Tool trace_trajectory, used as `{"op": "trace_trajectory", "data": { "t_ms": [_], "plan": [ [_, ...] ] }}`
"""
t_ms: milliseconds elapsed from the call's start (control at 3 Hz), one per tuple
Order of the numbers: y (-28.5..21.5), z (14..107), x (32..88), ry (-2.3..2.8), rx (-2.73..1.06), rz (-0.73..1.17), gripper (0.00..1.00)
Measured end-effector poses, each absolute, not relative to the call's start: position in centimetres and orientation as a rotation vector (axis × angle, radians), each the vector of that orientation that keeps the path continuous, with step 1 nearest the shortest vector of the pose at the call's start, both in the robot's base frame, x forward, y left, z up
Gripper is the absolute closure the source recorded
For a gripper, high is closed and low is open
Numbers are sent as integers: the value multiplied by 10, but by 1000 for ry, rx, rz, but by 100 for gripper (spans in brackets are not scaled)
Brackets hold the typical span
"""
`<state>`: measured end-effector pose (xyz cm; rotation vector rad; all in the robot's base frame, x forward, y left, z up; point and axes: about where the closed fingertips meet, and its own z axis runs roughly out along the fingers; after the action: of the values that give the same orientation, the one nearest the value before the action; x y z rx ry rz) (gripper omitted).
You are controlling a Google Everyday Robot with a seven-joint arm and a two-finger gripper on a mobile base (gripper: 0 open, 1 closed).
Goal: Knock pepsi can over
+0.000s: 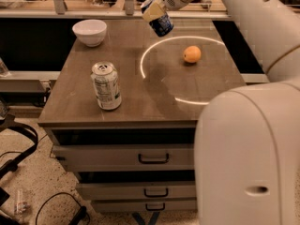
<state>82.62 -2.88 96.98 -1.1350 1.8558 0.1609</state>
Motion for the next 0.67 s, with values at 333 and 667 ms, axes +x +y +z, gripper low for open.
{"op": "trace_trajectory", "data": {
  "t_ms": [333,667],
  "plan": [
    [-19,960,825,1898,-1245,129,100],
    [4,928,826,1948,-1402,127,100]
  ]
}}
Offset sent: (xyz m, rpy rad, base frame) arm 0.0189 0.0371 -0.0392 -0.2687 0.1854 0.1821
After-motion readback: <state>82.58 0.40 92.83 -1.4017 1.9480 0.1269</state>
